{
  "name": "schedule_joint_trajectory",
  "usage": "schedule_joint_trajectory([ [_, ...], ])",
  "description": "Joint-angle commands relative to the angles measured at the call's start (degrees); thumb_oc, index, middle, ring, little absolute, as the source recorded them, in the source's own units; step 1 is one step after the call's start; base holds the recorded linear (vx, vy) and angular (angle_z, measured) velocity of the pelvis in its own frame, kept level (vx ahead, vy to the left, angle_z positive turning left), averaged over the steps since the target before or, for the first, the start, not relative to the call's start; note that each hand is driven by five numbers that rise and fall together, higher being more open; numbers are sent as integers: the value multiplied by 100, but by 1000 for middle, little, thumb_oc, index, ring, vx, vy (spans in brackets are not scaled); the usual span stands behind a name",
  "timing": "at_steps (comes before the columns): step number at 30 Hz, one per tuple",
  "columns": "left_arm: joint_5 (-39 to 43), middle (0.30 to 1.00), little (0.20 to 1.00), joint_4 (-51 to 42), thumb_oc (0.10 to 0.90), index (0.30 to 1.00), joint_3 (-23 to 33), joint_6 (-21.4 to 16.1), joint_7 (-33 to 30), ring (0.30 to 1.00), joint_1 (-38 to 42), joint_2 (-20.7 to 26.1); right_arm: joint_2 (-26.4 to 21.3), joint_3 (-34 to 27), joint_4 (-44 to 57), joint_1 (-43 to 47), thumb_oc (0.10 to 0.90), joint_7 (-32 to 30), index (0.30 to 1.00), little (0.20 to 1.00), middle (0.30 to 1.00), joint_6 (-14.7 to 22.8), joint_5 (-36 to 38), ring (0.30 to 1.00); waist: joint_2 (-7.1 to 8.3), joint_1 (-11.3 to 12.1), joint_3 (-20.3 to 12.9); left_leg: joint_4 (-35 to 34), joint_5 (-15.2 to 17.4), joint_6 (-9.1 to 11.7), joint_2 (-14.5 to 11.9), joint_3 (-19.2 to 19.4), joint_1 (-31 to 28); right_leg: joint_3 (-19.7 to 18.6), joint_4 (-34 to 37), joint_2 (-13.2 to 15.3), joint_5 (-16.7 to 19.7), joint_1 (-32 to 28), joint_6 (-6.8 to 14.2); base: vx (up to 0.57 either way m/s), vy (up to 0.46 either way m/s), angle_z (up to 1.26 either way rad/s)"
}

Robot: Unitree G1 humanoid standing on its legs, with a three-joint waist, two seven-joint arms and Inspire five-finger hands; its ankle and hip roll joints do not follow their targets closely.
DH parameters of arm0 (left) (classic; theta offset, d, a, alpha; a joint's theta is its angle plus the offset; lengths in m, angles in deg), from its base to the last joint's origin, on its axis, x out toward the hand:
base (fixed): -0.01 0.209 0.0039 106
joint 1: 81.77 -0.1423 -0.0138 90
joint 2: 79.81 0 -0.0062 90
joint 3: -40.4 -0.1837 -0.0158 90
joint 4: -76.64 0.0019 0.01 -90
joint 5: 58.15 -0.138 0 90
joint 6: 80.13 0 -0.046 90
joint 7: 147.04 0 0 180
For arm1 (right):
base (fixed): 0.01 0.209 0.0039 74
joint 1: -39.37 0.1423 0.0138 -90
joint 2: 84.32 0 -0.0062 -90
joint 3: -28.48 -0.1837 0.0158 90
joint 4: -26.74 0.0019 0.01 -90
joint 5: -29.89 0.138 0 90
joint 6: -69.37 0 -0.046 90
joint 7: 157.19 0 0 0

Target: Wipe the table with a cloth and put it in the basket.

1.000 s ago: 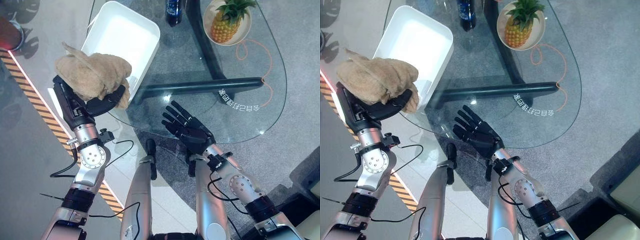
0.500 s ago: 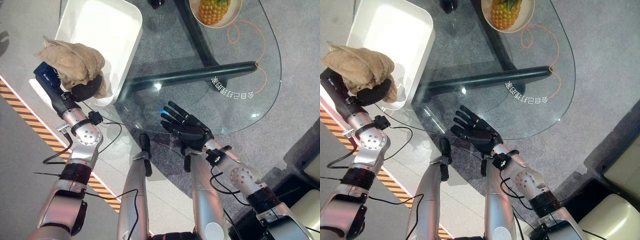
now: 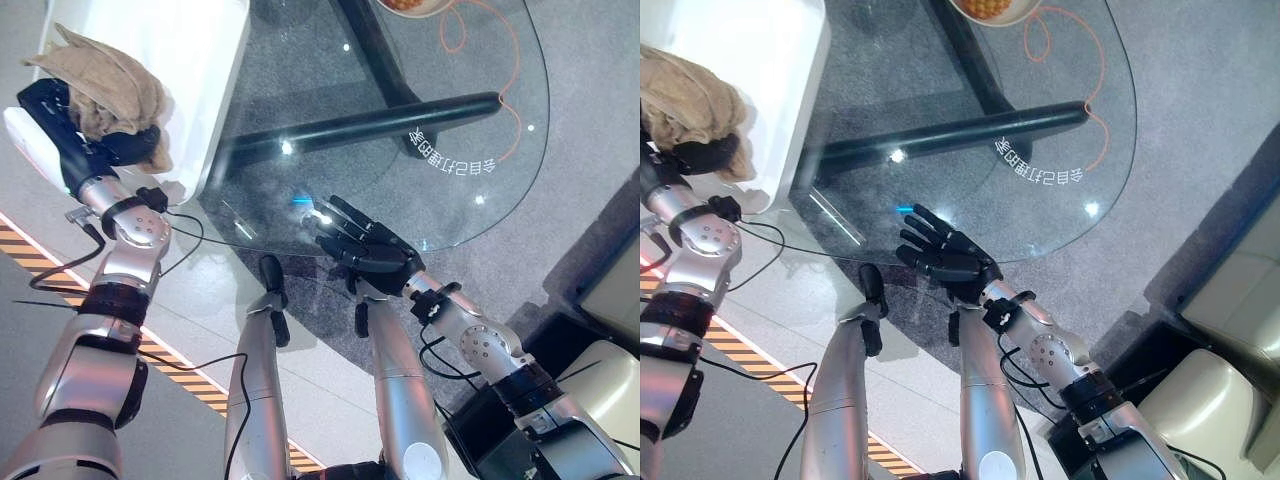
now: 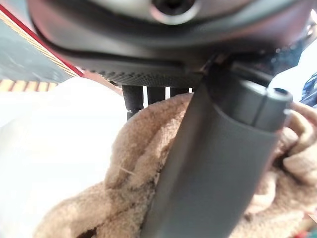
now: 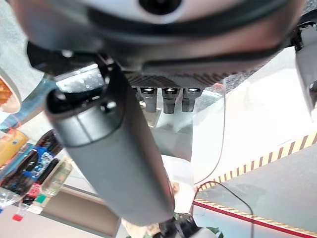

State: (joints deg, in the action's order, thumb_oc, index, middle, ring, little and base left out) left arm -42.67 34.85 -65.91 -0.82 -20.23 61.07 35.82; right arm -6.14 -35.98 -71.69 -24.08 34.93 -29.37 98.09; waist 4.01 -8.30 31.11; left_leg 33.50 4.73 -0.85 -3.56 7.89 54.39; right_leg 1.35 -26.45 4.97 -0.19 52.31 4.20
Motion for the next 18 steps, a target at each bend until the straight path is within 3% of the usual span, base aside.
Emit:
schedule_joint_trajectory([
  [1,135,305,205,36,105,305,106,-7,-336,305,695,732,-92,93,563,36,800,337,900,900,900,130,435,900,24,87,-132,-587,296,-268,349,387,-532,-27,211,-497,261,29,1,0,0,0],
  [2,81,472,400,82,300,472,82,17,-296,472,743,743,-86,95,563,46,800,328,900,900,900,126,444,900,35,84,-132,-591,296,-266,348,384,-528,-23,215,-499,265,30,4,-14,-21,-5],
  [3,-31,735,708,156,608,735,23,76,-205,735,816,753,-78,110,549,57,800,328,900,900,900,139,460,900,55,78,-132,-593,302,-259,343,380,-521,-14,221,-499,274,34,10,-8,-18,-5],
  [4,-60,900,900,208,800,900,-39,132,-103,900,881,766,-79,121,545,62,800,334,900,900,900,147,472,900,71,70,-132,-609,299,-256,339,382,-520,-10,233,-504,286,38,13,-7,-22,-5],
  [18,141,900,900,477,800,900,-256,335,429,900,1069,822,32,106,723,-25,800,283,900,900,900,235,509,900,209,47,-132,-756,307,-275,354,340,-574,68,363,-539,375,2,48,-3,-40,0],
])
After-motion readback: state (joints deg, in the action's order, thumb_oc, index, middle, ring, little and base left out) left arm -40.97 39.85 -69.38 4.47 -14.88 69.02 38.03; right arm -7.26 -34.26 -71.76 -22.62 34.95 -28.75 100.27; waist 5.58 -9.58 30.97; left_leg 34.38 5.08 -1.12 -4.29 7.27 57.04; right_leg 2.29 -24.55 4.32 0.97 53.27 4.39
